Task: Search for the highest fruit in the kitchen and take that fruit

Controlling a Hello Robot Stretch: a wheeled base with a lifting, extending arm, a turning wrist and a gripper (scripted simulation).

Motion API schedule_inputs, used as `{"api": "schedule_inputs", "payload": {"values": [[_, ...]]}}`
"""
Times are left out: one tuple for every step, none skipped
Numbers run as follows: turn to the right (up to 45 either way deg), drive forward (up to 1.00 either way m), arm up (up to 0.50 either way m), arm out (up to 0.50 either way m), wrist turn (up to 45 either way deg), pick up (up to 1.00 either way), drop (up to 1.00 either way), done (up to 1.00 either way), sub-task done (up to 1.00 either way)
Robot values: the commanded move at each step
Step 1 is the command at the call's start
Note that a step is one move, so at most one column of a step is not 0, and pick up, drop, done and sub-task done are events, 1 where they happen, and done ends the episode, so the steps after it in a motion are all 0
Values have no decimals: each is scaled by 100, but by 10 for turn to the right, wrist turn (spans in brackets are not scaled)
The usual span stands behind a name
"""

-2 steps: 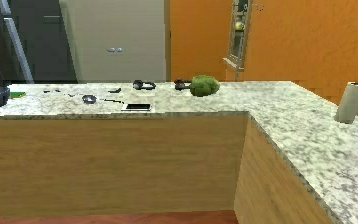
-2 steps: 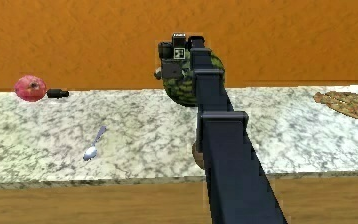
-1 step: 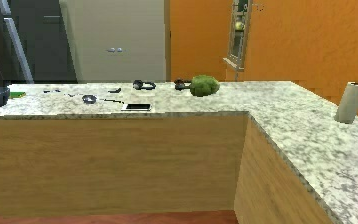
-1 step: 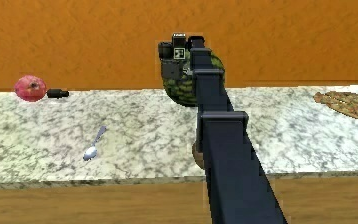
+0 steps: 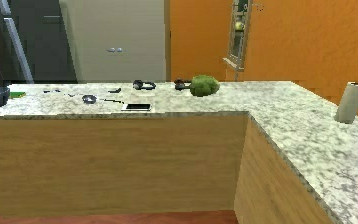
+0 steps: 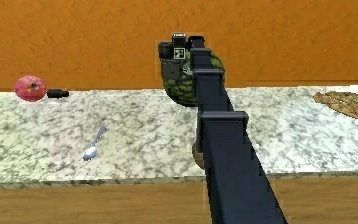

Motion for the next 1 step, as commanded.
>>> {"api": "schedule_inputs", "payload": {"values": [[0,0,0,0,0,0,0,100,0]]}}
